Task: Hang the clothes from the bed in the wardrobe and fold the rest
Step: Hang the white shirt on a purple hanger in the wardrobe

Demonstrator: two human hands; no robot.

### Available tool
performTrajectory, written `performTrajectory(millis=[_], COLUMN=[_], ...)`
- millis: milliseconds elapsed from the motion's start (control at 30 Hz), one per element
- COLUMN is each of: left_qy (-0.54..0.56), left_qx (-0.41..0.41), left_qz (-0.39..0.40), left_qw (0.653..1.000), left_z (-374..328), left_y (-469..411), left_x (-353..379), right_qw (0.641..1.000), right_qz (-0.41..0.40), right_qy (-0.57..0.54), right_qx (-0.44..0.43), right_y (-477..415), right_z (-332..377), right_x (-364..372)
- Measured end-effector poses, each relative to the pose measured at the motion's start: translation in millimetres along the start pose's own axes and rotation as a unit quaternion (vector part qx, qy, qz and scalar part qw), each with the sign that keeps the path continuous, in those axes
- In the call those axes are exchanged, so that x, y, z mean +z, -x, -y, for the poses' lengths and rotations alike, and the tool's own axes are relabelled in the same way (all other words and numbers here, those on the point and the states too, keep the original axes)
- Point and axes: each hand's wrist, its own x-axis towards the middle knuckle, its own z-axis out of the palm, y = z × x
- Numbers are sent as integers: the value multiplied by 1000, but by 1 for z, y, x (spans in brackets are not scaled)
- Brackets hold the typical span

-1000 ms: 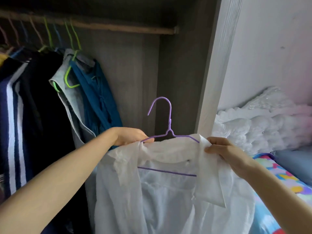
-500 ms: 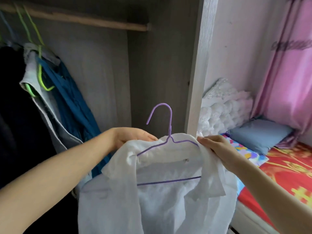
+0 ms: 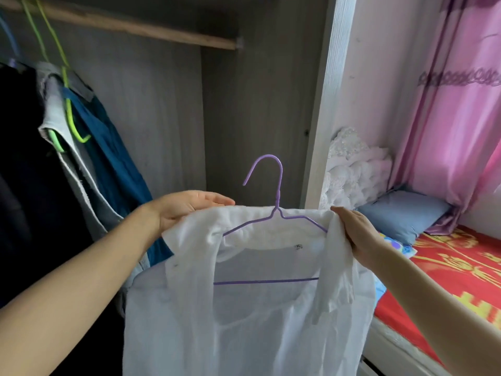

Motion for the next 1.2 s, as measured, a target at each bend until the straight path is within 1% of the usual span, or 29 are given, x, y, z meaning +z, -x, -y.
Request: performTrajectory(millis=[133,233,300,333,367,433,467,500,567,600,667,700,733,767,833,867,933,967,1033,1067,1100,1133,1200], left_qy=[-105,-205,-222,-248,-300,-425,-444,-440,-450,-460,-461,-470,-499,-547,-633,-647,-646,-645,-657,-668,-676,-677,-663], left_qx=[30,52,54,66,87,134,154,160,143,144,170,183,201,224,275,299,331,341,370,384,392,396,407], left_qz=[-52,-86,-97,-124,-173,-315,-353,-361,-346,-354,-400,-426,-451,-474,-516,-537,-567,-576,-561,-542,-526,-514,-487], left_qw=[993,974,969,959,934,838,809,806,811,802,774,751,712,652,507,451,389,367,341,335,336,347,397], left_z=[0,5,8,8,9,8,9,11,19,25,33,35,35,36,33,29,22,20,22,26,34,42,55], left_y=[16,29,34,36,36,38,40,42,44,42,36,35,34,33,36,38,41,41,39,38,38,38,37], left_x=[-4,-3,5,8,9,10,12,15,24,26,26,27,27,27,26,23,16,15,17,20,24,26,34], right_qw=[1000,1000,999,998,998,997,997,997,997,997,997,997,997,997,996,996,996,996,997,998,999,999,1000], right_qz=[-3,3,11,15,17,20,21,20,18,20,23,22,15,4,-19,-24,-26,-25,-24,-25,-24,-22,-16], right_qy=[17,7,-7,-8,-5,3,6,6,8,12,16,17,22,28,33,30,26,25,25,24,23,23,24], right_qx=[-7,-20,-45,-56,-65,-75,-77,-78,-80,-77,-71,-69,-70,-72,-78,-80,-83,-83,-73,-58,-41,-27,-7], right_y=[3,6,7,9,10,12,12,13,14,15,16,16,16,15,14,14,14,15,16,17,17,17,16], right_z=[5,6,7,9,9,11,12,13,14,14,13,12,12,11,10,11,13,15,19,20,21,21,20], right_x=[0,0,0,1,1,3,4,4,6,7,10,12,14,16,20,24,31,35,40,42,42,43,46])
